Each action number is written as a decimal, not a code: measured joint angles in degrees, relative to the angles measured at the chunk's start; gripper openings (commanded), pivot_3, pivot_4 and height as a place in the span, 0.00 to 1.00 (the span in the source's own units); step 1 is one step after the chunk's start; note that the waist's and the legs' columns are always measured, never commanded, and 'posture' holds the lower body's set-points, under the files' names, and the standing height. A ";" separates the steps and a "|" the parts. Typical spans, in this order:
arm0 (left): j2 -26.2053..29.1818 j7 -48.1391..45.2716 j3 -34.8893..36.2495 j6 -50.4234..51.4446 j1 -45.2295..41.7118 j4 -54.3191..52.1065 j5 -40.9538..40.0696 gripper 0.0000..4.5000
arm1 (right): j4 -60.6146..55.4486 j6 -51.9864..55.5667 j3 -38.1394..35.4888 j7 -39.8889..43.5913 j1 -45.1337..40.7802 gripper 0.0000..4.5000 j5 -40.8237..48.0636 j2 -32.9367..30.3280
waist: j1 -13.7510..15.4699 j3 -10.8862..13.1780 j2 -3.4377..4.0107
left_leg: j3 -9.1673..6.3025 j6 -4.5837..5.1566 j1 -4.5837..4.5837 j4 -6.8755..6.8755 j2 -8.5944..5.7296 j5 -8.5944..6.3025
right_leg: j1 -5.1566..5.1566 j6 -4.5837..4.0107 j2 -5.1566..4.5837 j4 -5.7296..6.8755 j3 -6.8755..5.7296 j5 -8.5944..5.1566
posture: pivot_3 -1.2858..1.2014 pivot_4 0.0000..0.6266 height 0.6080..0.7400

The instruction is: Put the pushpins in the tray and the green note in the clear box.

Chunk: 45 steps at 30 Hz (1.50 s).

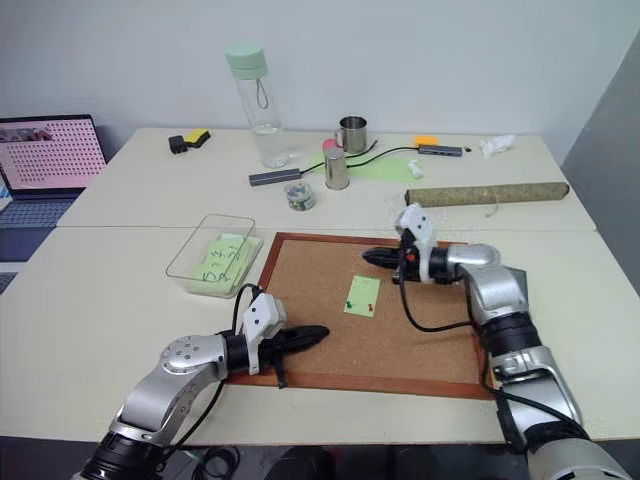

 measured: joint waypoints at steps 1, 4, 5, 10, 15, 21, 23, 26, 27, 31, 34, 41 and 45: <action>0.00 0.02 -0.01 -0.02 0.00 0.05 0.00 0.00 | -1.89 1.03 -1.27 0.06 0.99 0.01 0.43 -2.23 | -0.01 -0.01 0.00 | -0.01 0.00 0.01 0.00 0.00 0.00 | 0.01 0.00 0.00 -0.02 0.00 0.00 | 0.52 0.24 1.00; -0.02 0.05 -0.03 -0.05 -0.06 0.28 0.02 0.00 | -4.45 3.19 -4.18 -0.38 4.85 0.01 0.83 -8.10 | -0.01 -0.03 0.03 | -0.01 0.01 0.03 -0.01 0.00 0.00 | 0.05 0.00 0.00 -0.02 -0.01 0.00 | 0.52 0.24 1.00; -0.04 0.06 -0.04 -0.06 -0.10 0.35 0.03 0.00 | -4.71 3.53 -4.59 -0.72 5.88 0.01 0.73 -9.38 | -0.01 -0.04 0.05 | -0.01 0.01 0.03 -0.01 0.01 0.00 | 0.06 0.00 0.00 0.00 -0.01 0.00 | 0.52 0.24 1.00; -0.03 -0.03 -0.02 -0.15 -0.21 0.93 0.03 0.00 | -3.89 3.46 -5.43 -3.96 9.66 0.01 -2.57 -14.99 | -0.01 -0.10 0.16 | 0.02 0.01 0.04 0.00 0.00 0.00 | 0.07 0.01 0.00 0.03 0.00 -0.01 | 0.52 0.24 1.00; -0.04 -0.11 -0.15 -0.16 -0.49 1.15 0.03 0.00 | 0.61 -0.05 -5.14 -7.36 10.23 0.01 -6.72 -16.30 | -0.03 -0.11 0.17 | 0.04 0.01 0.05 0.00 0.00 0.00 | 0.08 0.01 0.01 0.04 0.01 -0.01 | 0.52 0.24 1.00; -0.04 0.02 -0.11 -0.16 -0.19 0.84 0.03 0.00 | 7.97 -3.06 -4.86 -10.97 9.75 0.10 -9.78 -16.31 | -0.05 -0.12 0.18 | 0.06 0.01 0.06 0.01 0.00 0.00 | 0.08 0.01 0.01 0.04 0.02 -0.01 | 0.52 0.24 1.00; -0.04 0.07 -0.08 -0.16 -0.10 0.70 0.03 0.00 | 9.10 -3.29 -4.86 -11.48 9.62 0.16 -10.02 -16.32 | -0.05 -0.12 0.18 | 0.06 0.01 0.06 0.01 0.00 0.00 | 0.08 0.01 0.01 0.04 0.02 -0.01 | 0.52 0.24 1.00; -0.05 0.21 -0.09 -0.16 -0.01 0.50 0.03 0.00 | 10.57 -3.37 -4.83 -11.91 8.93 0.31 -10.59 -16.32 | -0.06 -0.13 0.19 | 0.06 0.01 0.06 0.01 0.00 0.00 | 0.08 0.01 0.01 0.04 0.02 0.00 | 0.52 0.24 1.00; -0.05 0.30 -0.11 -0.16 0.01 0.44 0.03 0.00 | 10.71 -3.44 -4.83 -12.24 8.86 0.35 -11.02 -16.32 | -0.05 -0.13 0.19 | 0.06 0.01 0.06 0.01 0.00 0.00 | 0.08 0.01 0.01 0.04 0.02 -0.01 | 0.52 0.24 1.00; -0.07 0.50 -0.13 -0.16 0.06 0.38 0.03 0.00 | 10.90 -3.40 -4.88 -12.54 8.85 0.52 -11.04 -16.32 | -0.05 -0.13 0.19 | 0.06 0.01 0.06 0.01 0.00 0.00 | 0.08 0.01 0.01 0.04 0.03 -0.01 | 0.52 0.24 1.00; -0.08 0.51 -0.16 -0.16 0.04 0.39 0.03 0.00 | 10.40 -3.10 -5.50 -12.52 8.71 0.69 -10.32 -16.32 | -0.05 -0.13 0.19 | 0.06 0.01 0.06 0.01 0.00 0.00 | 0.08 0.01 0.01 0.04 0.03 -0.01 | 0.52 0.24 1.00; -0.06 0.49 -0.15 -0.15 -0.03 0.43 0.03 0.00 | -1.81 -1.35 -6.60 -5.76 11.49 0.86 -4.82 -18.61 | -0.03 -0.14 0.22 | 0.01 0.01 0.04 0.00 0.01 0.00 | 0.09 0.02 0.03 0.02 -0.01 -0.01 | 0.52 0.24 1.00; -0.05 0.49 -0.17 -0.15 -0.04 0.54 0.08 0.00 | -15.47 0.34 -4.55 -0.74 15.80 0.86 0.58 -16.88 | -0.02 -0.16 0.20 | -0.01 0.01 0.08 0.01 0.01 0.00 | 0.14 0.03 0.03 0.03 0.00 -0.02 | 0.52 0.24 1.00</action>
